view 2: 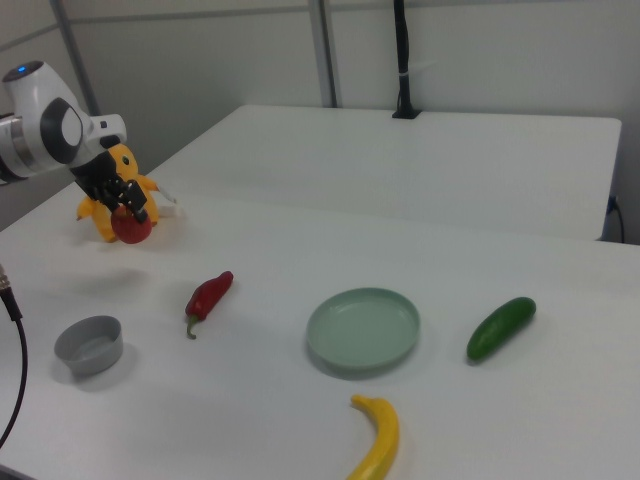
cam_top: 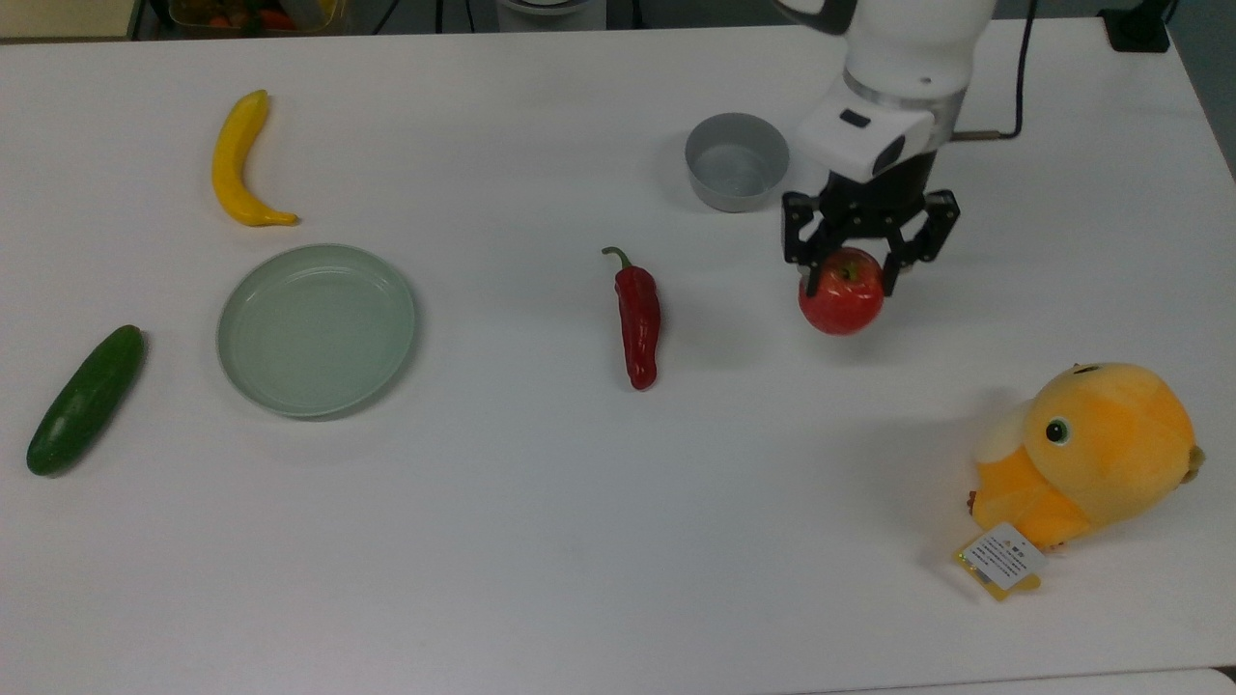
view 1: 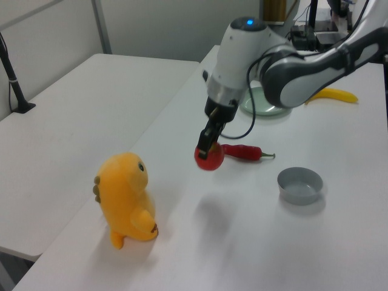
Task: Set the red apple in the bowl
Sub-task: 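Lift the red apple and carry it toward the grey bowl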
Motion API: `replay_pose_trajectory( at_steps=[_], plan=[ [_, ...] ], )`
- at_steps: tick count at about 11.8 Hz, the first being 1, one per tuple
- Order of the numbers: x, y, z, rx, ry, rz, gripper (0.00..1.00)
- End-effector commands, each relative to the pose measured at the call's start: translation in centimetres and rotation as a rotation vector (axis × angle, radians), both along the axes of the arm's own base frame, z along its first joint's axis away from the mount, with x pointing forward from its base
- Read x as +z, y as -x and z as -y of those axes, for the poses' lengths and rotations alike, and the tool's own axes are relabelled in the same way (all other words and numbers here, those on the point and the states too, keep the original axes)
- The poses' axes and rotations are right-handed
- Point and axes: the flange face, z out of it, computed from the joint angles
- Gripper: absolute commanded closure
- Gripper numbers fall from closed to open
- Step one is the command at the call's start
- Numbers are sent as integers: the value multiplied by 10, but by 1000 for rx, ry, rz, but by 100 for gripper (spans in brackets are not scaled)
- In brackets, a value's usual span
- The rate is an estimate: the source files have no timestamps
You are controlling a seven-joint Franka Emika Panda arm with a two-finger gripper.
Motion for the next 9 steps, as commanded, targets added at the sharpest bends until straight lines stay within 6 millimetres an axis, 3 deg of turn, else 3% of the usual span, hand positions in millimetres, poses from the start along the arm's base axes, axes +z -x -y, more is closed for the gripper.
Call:
replay_pose_trajectory(
  at_steps=[1,3,4,5,7,9],
  plan=[
    [24,47,29,99,91,-100,90],
    [31,75,39,150,105,-173,89],
    [40,106,45,192,134,-246,89],
    [45,123,48,220,119,-273,89],
    [32,158,51,260,128,-326,89],
    [7,174,46,281,152,-366,90]
  ],
)
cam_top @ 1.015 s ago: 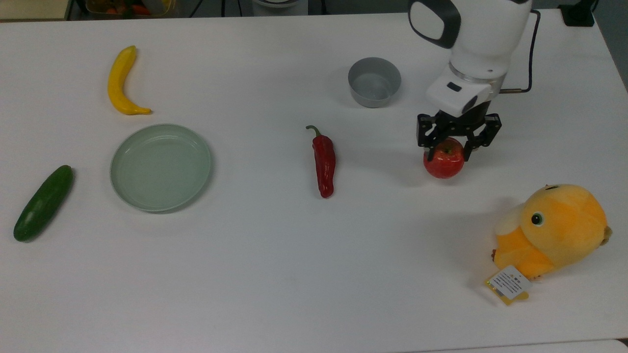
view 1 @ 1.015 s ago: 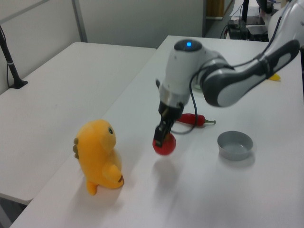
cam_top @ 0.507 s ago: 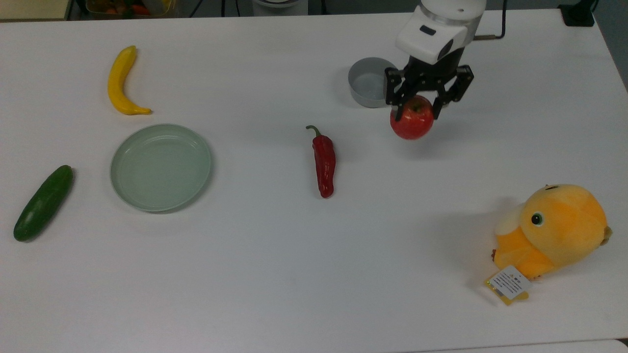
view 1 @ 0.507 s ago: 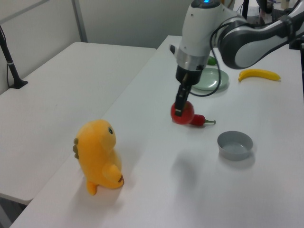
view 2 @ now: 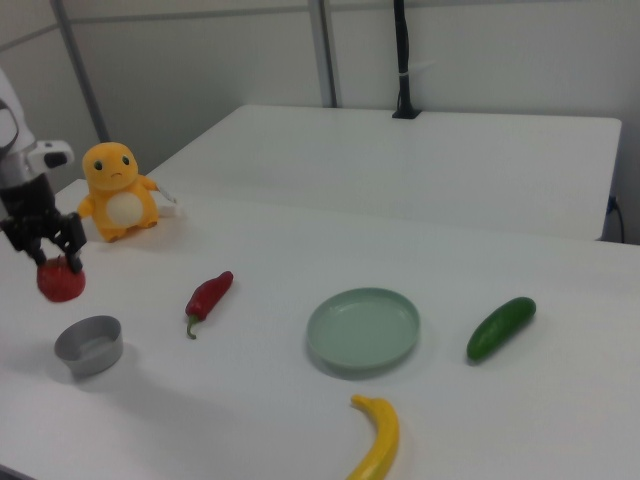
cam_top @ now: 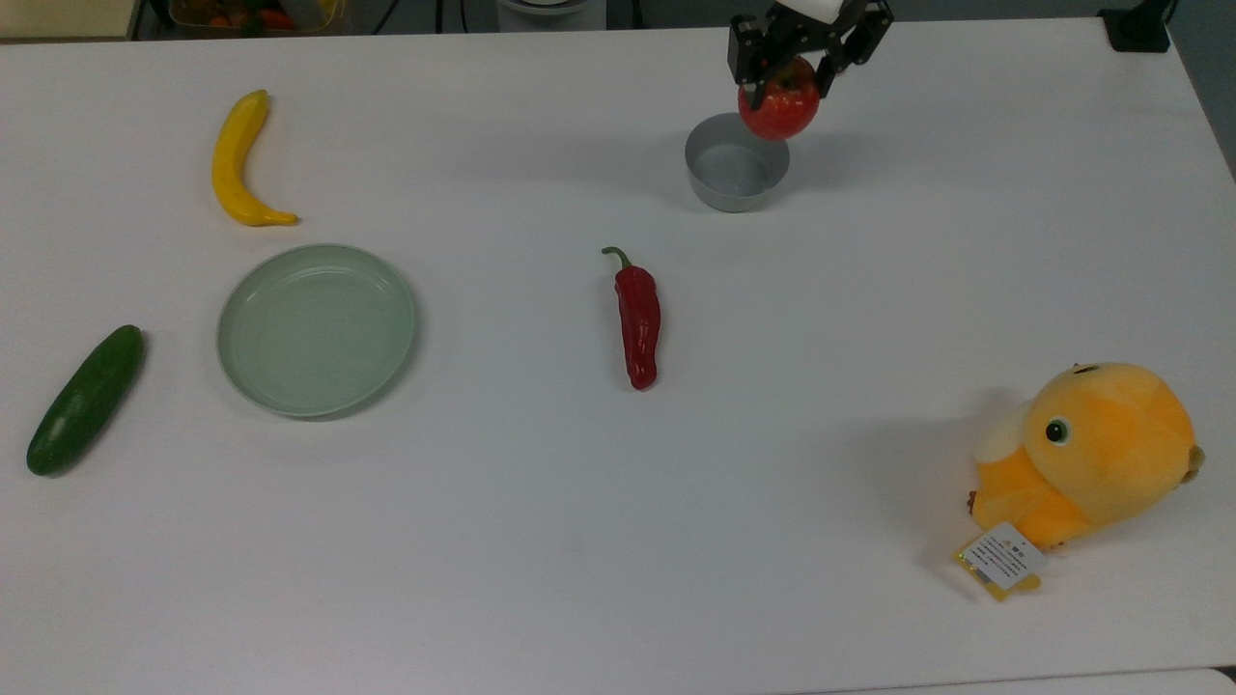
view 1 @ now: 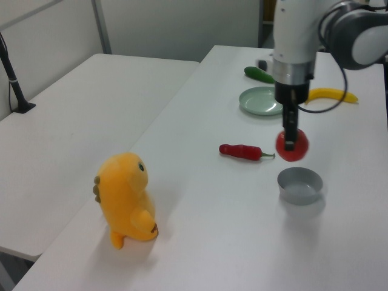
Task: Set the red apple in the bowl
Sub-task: 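Lower the held apple into the grey bowl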
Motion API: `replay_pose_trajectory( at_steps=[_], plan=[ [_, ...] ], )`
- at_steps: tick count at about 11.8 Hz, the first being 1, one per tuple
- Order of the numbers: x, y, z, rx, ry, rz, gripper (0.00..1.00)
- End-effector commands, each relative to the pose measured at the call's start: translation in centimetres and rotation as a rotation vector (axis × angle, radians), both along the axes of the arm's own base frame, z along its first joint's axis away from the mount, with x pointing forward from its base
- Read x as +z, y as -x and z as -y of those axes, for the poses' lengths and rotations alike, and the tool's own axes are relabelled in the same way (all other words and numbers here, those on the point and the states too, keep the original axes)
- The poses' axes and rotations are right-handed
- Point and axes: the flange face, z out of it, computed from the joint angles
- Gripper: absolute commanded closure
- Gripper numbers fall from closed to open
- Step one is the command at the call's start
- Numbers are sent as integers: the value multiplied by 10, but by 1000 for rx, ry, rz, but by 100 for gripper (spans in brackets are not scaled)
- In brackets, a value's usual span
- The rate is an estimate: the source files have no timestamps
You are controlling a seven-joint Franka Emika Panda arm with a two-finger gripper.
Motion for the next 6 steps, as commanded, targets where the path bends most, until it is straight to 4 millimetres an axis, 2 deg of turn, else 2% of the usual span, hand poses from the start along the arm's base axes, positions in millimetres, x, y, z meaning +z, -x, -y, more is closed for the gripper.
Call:
replay_pose_trajectory(
  at_steps=[1,4,6],
  plan=[
    [-36,30,3,41,26,-65,90],
    [-59,29,3,51,45,-102,90],
    [-74,14,-1,46,14,-68,90]
  ],
)
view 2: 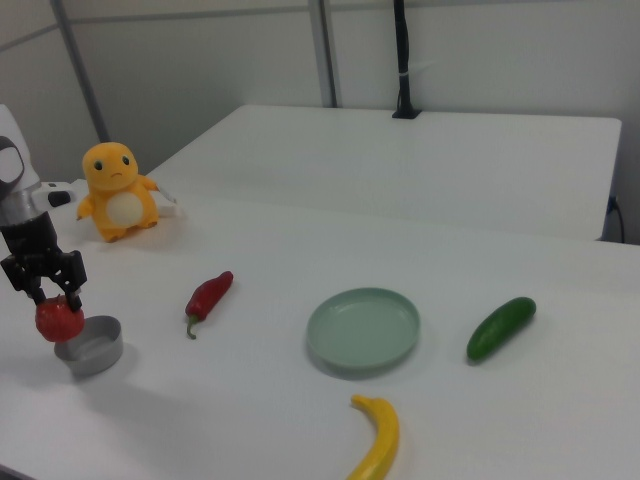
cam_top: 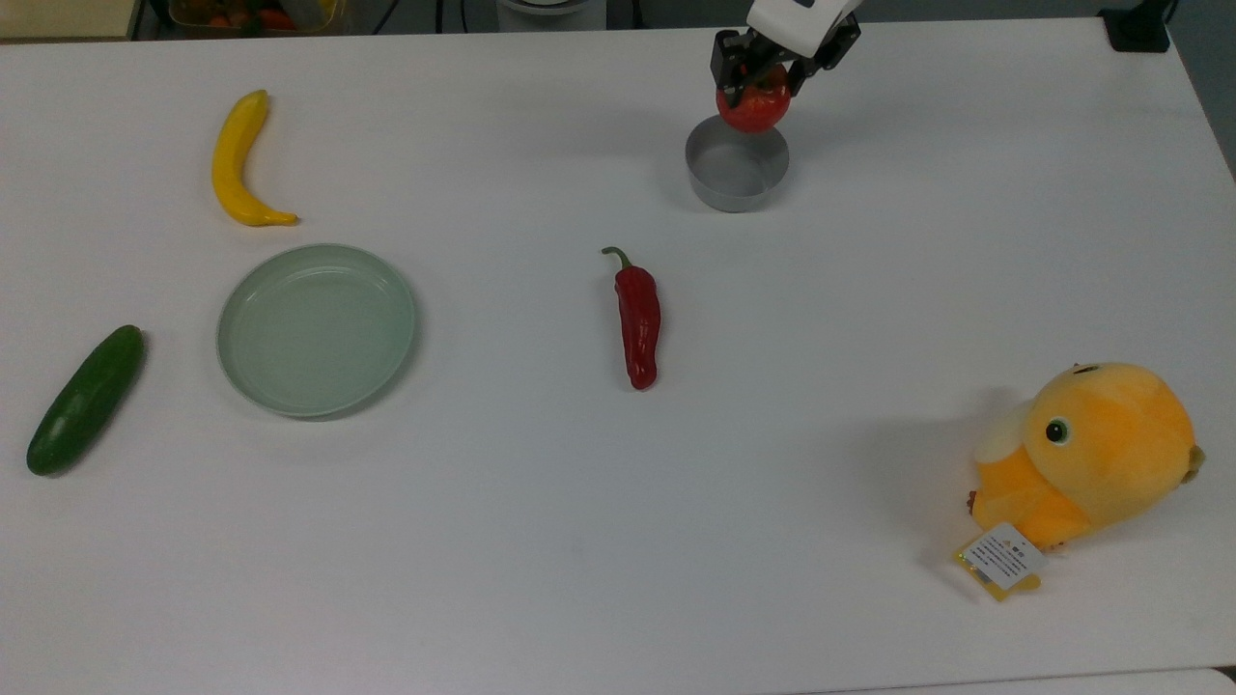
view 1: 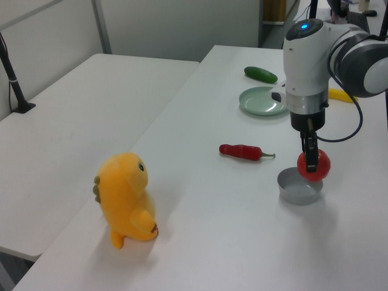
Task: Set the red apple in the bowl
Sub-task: 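Lower the held apple into the grey bowl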
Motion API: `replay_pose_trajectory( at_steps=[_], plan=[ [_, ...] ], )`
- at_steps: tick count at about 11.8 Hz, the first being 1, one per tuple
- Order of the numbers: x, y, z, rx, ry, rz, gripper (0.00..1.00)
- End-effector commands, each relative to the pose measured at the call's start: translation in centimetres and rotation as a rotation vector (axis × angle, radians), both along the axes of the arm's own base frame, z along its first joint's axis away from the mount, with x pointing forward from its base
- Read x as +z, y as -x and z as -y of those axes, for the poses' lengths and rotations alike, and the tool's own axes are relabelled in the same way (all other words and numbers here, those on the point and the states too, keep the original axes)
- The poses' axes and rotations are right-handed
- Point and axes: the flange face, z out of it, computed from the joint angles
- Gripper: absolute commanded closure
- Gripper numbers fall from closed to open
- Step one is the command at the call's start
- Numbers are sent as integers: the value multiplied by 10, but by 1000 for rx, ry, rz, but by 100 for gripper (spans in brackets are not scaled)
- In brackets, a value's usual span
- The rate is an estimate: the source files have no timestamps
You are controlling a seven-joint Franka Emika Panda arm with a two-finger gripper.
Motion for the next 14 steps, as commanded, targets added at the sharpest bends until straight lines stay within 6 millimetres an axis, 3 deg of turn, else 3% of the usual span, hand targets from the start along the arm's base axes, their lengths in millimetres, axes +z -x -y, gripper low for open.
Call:
replay_pose_trajectory(
  at_steps=[1,5,6,7,8,9,11,14],
  plan=[
    [-17,-14,-4,13,-51,31,90],
    [-37,-22,-9,22,-63,52,87],
    [-37,-22,-9,23,-63,52,78],
    [-37,-23,-9,22,-64,53,62],
    [-37,-23,-8,20,-64,53,53],
    [-37,-23,-8,22,-64,53,52],
    [-38,-23,-9,25,-63,50,25],
    [-35,-24,-8,23,-65,54,6]
  ],
)
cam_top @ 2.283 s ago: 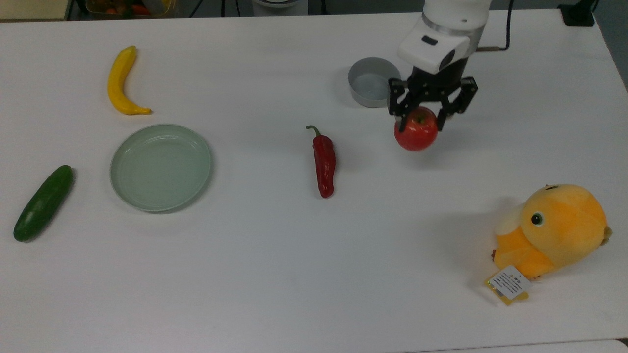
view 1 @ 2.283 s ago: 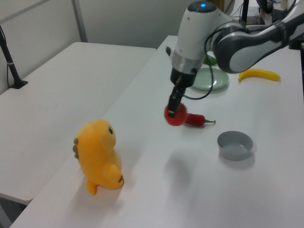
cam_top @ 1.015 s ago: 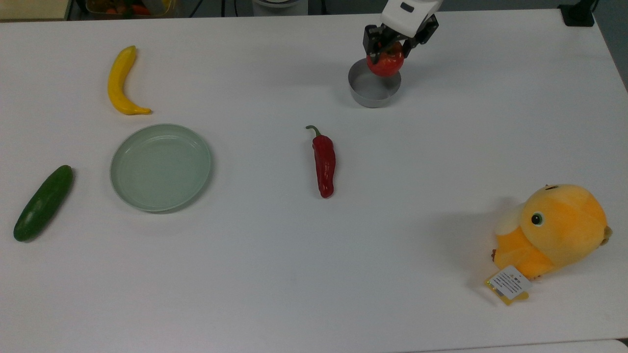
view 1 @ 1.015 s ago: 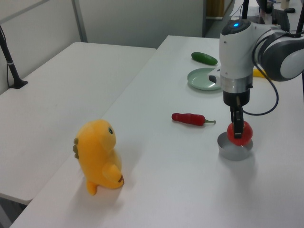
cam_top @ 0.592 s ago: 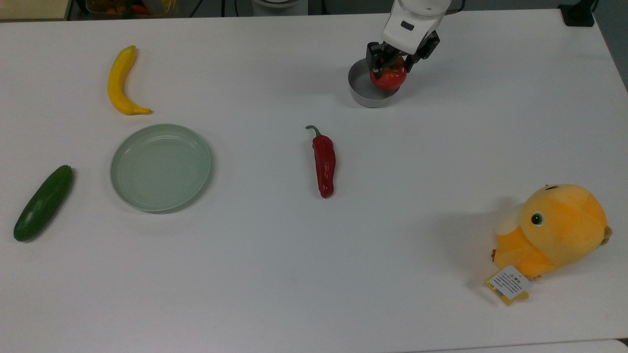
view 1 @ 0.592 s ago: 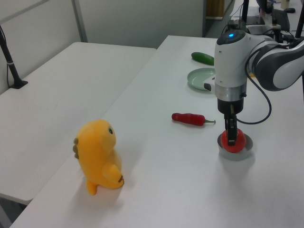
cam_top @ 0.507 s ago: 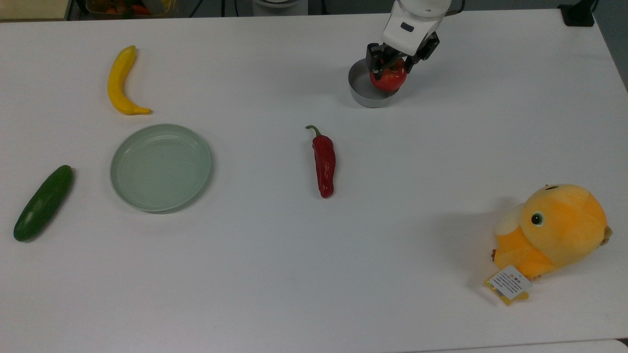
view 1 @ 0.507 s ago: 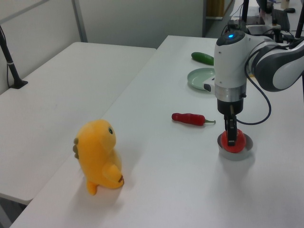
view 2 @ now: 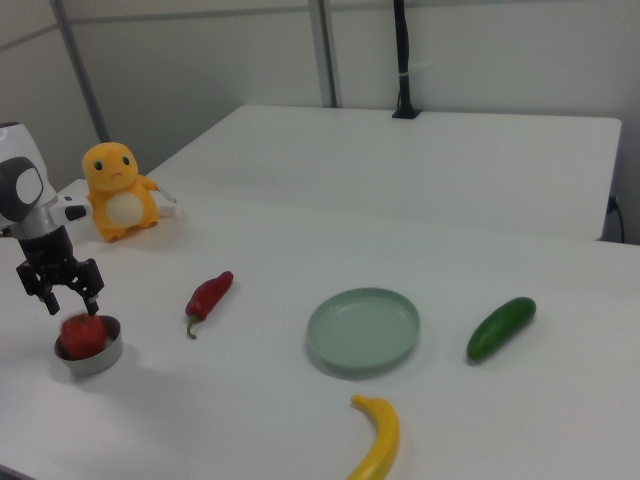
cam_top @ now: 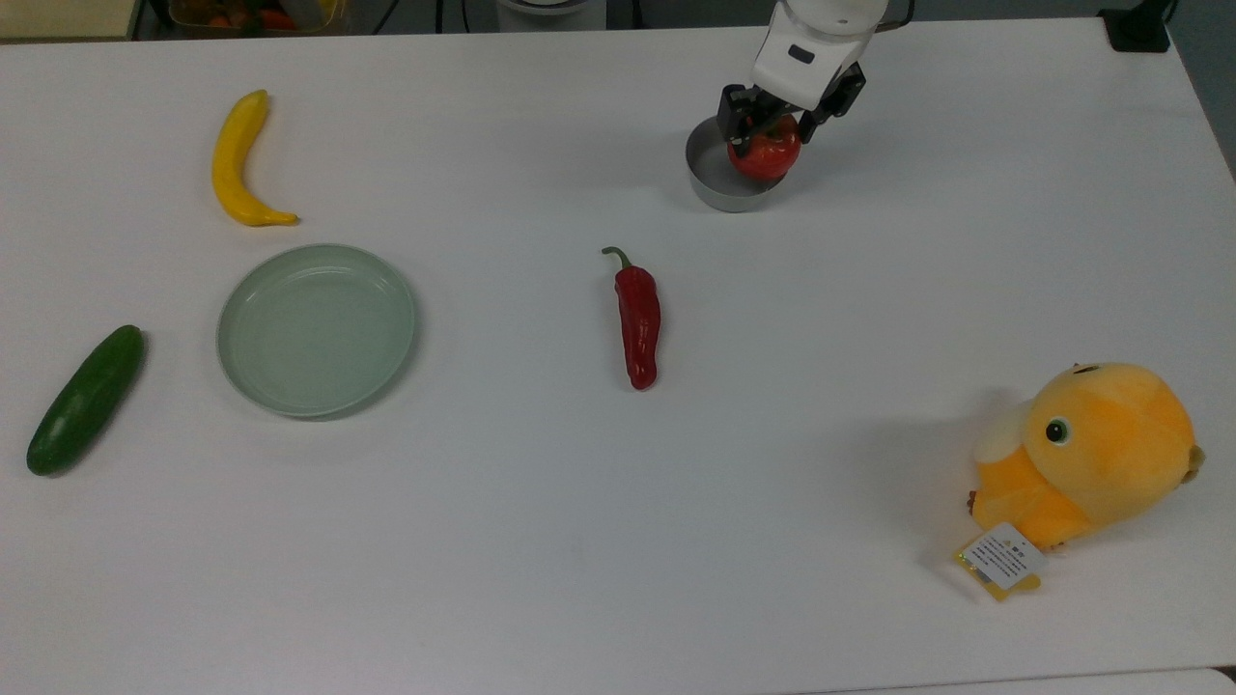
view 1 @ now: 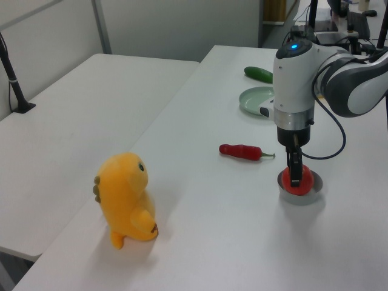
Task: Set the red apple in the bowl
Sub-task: 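Open the gripper to release the apple and lift away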
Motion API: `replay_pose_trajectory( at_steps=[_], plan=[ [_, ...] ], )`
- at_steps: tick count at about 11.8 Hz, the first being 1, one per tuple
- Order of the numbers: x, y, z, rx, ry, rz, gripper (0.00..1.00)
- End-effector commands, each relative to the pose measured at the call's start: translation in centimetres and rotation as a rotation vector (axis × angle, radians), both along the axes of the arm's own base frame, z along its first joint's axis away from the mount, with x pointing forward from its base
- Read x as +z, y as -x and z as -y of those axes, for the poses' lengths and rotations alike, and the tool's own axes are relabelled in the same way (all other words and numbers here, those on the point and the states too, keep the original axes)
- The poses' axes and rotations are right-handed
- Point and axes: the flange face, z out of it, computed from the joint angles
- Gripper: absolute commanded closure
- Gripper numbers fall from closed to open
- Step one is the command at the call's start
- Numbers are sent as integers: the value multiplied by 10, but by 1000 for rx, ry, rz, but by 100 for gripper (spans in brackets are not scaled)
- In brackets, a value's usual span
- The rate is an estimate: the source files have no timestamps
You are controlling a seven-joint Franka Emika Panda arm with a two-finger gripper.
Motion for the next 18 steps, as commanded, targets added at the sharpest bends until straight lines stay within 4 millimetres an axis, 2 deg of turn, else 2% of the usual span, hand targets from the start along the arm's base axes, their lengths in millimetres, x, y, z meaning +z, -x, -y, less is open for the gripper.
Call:
replay_pose_trajectory(
  at_steps=[1,4,7,11,13,14,18],
  plan=[
    [4,-1,1,20,-14,14,0],
    [16,-6,5,6,-20,28,0],
    [51,-20,19,-25,-25,46,0],
    [112,-32,46,-107,-15,44,0],
    [132,-41,73,-256,-25,72,0],
    [134,-46,85,-332,-18,88,0],
    [160,-72,168,-486,-31,148,0]
  ],
)
